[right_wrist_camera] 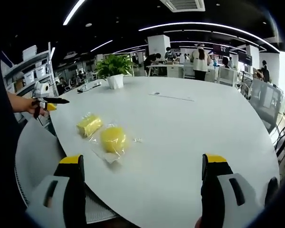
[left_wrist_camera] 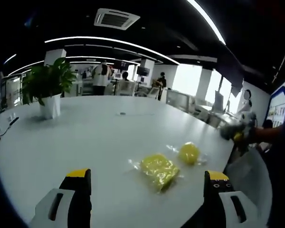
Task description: Compare the silicone blocks by pressing each to a similar depth, holding the contact briefly, and releasing to observe deformation and rebound differences across the visible hardness samples.
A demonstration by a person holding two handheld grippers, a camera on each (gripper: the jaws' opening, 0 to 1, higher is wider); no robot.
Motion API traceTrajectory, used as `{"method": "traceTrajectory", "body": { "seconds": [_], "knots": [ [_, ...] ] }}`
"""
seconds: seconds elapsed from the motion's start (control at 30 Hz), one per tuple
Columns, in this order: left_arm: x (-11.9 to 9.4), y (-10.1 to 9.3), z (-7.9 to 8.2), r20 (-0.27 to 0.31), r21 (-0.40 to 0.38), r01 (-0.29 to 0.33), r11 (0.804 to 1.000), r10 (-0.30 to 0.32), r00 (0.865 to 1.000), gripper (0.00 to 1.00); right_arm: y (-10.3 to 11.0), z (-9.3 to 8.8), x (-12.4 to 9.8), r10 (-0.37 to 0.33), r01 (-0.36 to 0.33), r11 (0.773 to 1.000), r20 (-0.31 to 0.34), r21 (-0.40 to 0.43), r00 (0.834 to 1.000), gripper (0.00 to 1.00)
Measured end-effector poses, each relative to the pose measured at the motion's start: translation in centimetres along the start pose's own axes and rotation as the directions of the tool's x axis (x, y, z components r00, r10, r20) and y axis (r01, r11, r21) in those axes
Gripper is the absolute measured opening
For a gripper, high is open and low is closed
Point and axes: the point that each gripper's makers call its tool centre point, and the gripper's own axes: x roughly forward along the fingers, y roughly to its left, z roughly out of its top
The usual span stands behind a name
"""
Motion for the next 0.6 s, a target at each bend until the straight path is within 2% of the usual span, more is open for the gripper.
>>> {"method": "traceTrajectory", "body": {
  "seconds": [0.17,0.37,0.6],
  "knots": [
    [0.0,0.1,-0.2,0.000,-0.018,0.011,1.000,-0.011,1.000,1.00,0.4,0.5,0.5,0.008,-0.008,1.000,0.005,0.003,1.000,0.97],
    [-0.2,0.7,-0.1,0.012,-0.052,-0.003,0.999,0.004,1.000,1.00,0.1,-0.2,0.8,0.010,-0.011,1.000,-0.019,-0.018,1.000,0.97],
    [-0.1,1.1,0.1,0.018,-0.082,-0.016,0.997,0.018,1.000,1.00,-0.4,-0.5,1.0,0.017,-0.017,1.000,-0.019,0.005,1.000,0.97]
  ]
}}
